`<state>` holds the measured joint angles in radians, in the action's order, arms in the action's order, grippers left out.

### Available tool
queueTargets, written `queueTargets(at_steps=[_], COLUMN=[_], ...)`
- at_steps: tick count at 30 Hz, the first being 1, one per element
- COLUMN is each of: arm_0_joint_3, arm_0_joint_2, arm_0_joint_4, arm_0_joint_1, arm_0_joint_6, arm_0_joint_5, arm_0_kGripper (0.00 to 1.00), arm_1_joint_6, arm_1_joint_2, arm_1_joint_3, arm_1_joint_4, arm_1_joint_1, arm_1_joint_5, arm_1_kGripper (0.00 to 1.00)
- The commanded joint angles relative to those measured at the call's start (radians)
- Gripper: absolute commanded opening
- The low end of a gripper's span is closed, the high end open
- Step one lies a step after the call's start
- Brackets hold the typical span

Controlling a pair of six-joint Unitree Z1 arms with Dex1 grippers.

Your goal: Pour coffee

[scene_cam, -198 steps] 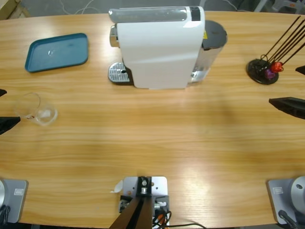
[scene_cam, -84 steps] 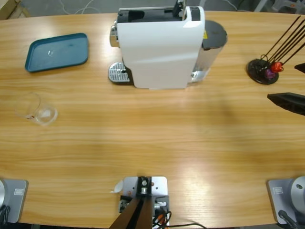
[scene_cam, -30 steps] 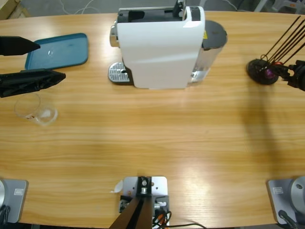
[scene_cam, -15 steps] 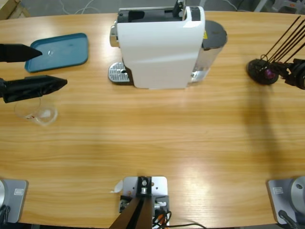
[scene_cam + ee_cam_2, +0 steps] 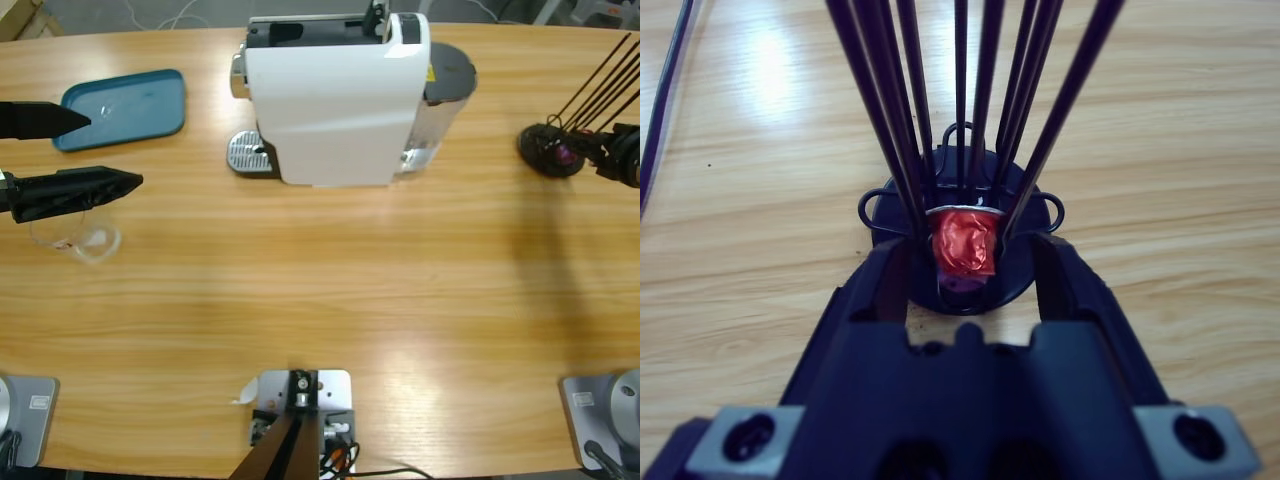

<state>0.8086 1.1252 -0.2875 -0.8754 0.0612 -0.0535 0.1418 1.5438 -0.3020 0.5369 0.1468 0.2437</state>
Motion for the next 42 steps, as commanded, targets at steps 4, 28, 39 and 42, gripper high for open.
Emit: queueTargets(at_steps=[4,28,39,42], arm_0_joint_3=[-0.039,-0.055,-0.074,-0.080], arm_0_joint_2=[-0.005,0.000,-0.009,-0.014], arm_0_joint_4=[-0.002,0.003,0.003,0.003], arm_0_joint_1=[0.009,0.015,0.016,0.016], arm_0_joint_6=[0.008,0.008,0.008,0.008], arm_0_joint_5=[-0.012,-0.012,-0.014,-0.014], arm_0_kGripper=[0.987,0.987,0.987,0.987], arm_1_joint_6=[-0.022,-0.029,-0.042,-0.045], arm_1_joint_2=[0.052,0.046,0.039,0.038], arm_1_joint_3=[0.017,0.021,0.021,0.021], arm_1_joint_4=[0.011,0.032,0.038,0.041], arm_1_joint_1=[-0.018,-0.023,-0.007,-0.007], arm_1_joint_5=[-0.012,-0.007,-0.030,-0.029], arm_1_kGripper=[0.481,0.137,0.098,0.016])
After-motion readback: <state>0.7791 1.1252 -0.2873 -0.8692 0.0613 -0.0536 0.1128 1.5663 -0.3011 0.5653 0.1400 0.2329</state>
